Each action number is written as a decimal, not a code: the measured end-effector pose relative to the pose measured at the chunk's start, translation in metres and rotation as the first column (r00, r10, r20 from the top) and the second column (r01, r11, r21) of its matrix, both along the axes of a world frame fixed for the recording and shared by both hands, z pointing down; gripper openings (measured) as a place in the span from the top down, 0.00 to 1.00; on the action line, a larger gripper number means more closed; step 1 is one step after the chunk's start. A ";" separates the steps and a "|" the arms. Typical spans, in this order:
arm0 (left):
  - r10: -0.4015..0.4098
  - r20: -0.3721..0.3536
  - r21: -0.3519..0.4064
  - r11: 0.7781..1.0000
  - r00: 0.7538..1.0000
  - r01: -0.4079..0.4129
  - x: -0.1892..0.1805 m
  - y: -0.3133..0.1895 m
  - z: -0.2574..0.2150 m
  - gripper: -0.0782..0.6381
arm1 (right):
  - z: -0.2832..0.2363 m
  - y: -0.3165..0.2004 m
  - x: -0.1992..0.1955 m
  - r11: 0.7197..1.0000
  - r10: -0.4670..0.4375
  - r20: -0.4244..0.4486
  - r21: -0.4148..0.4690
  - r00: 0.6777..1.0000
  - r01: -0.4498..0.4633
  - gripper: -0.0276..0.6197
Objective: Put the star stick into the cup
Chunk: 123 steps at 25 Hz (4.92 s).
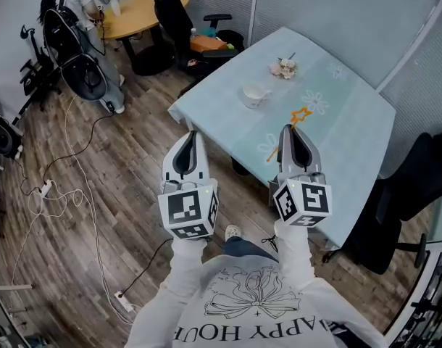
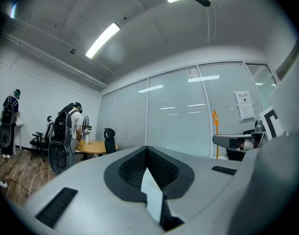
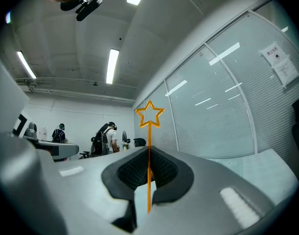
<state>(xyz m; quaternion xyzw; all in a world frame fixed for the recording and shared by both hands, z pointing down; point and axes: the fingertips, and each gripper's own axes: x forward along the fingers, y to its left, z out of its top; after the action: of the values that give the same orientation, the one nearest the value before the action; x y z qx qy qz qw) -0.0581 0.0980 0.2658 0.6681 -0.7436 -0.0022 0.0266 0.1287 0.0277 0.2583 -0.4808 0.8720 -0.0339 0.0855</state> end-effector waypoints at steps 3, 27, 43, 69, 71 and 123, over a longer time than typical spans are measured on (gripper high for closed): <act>-0.004 0.000 -0.009 1.000 1.000 0.004 -0.002 -0.025 0.003 0.88 | 0.004 -0.028 -0.003 1.000 -0.006 0.002 -0.010 1.000 0.006 0.93; 0.053 -0.014 -0.074 0.996 0.998 -0.054 -0.063 -0.209 0.039 0.88 | 0.035 -0.201 -0.061 0.998 0.045 -0.004 -0.052 0.999 -0.045 0.93; 0.180 -0.041 -0.127 0.975 0.983 -0.184 -0.104 -0.351 0.062 0.88 | 0.061 -0.323 -0.107 0.986 0.131 -0.049 -0.099 0.990 -0.135 0.93; 0.253 -0.134 -0.319 0.905 0.958 -0.283 -0.091 -0.431 0.167 0.88 | 0.167 -0.400 -0.107 0.941 0.150 -0.150 -0.283 0.977 -0.188 0.93; 0.249 -0.140 -0.331 0.900 0.958 -0.282 -0.089 -0.433 0.175 0.88 | 0.175 -0.403 -0.106 0.935 0.144 -0.151 -0.302 0.978 -0.184 0.93; 0.204 -0.180 -0.467 0.843 0.962 -0.266 -0.073 -0.436 0.263 0.88 | 0.285 -0.431 -0.118 0.868 0.056 -0.205 -0.474 0.977 -0.149 0.92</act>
<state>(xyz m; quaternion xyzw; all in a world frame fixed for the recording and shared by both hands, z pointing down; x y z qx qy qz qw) -0.1314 -0.3384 0.5289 0.7245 -0.6294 0.1470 0.2394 0.0108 -0.4035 0.5428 -0.5336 0.8126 -0.2029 -0.1176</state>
